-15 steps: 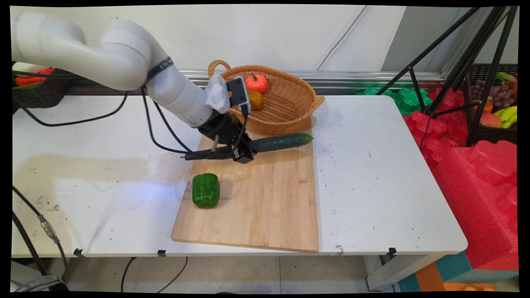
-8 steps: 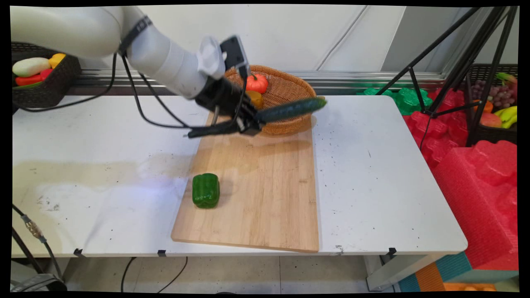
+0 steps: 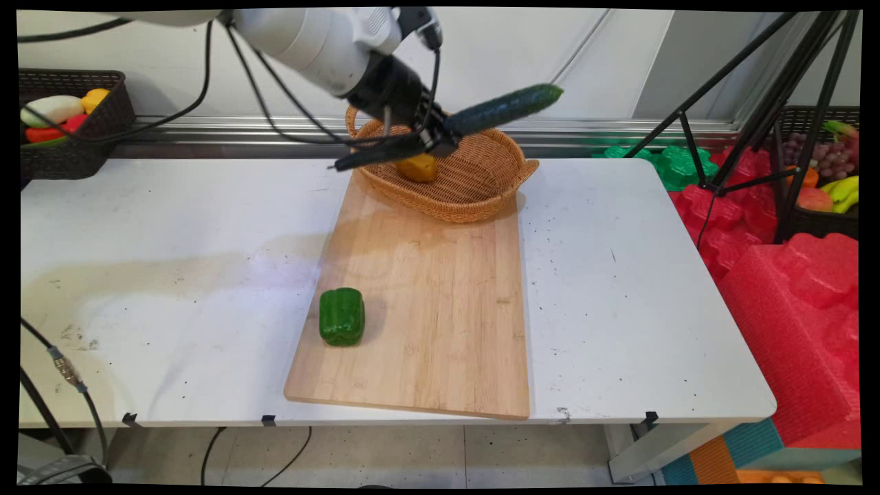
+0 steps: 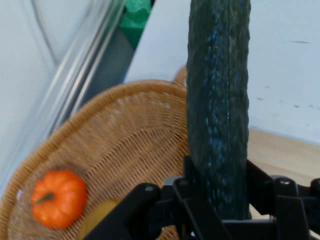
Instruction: Place the picked object in the vegetable basket
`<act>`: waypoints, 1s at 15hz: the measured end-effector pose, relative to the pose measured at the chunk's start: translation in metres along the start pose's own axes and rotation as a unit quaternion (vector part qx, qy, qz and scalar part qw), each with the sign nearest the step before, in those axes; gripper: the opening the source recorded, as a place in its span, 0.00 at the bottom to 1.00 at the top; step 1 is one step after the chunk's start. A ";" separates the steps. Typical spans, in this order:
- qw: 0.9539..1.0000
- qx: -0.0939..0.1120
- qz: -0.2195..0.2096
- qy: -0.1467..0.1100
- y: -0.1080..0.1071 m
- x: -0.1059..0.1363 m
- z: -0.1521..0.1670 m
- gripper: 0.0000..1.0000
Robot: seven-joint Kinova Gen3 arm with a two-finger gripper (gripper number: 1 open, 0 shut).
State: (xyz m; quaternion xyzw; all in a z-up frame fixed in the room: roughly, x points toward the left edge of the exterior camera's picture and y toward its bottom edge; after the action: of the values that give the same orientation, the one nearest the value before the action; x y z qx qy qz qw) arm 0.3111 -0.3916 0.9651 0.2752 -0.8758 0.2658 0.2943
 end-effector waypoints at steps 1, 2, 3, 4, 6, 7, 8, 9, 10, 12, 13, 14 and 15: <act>1.000 0.005 0.007 -0.001 -0.008 0.007 0.007 0.00; 1.000 0.008 0.014 -0.003 -0.013 0.013 0.014 0.00; 1.000 0.009 0.022 -0.007 -0.019 0.017 0.023 0.00; 0.999 0.010 0.030 -0.012 -0.025 0.020 0.032 0.00; 0.999 0.011 0.041 -0.019 -0.033 0.024 0.046 0.00; 0.999 0.011 0.047 -0.024 -0.037 0.024 0.054 0.00; 0.998 0.010 0.053 -0.029 -0.041 0.024 0.061 0.00; 0.998 0.009 0.060 -0.034 -0.044 0.024 0.070 0.00; 0.997 0.008 0.065 -0.038 -0.047 0.024 0.076 0.00; 0.996 0.004 0.076 -0.049 -0.052 0.022 0.090 0.00; 0.995 0.001 0.082 -0.056 -0.055 0.020 0.098 0.00; 0.994 0.000 0.086 -0.061 -0.057 0.019 0.103 0.00; 0.993 -0.002 0.091 -0.069 -0.060 0.017 0.110 0.00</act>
State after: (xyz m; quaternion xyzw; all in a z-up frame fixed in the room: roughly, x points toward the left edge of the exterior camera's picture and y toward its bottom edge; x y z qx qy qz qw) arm 0.2970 -0.5085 0.9190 0.2112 -0.9160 0.2698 0.2088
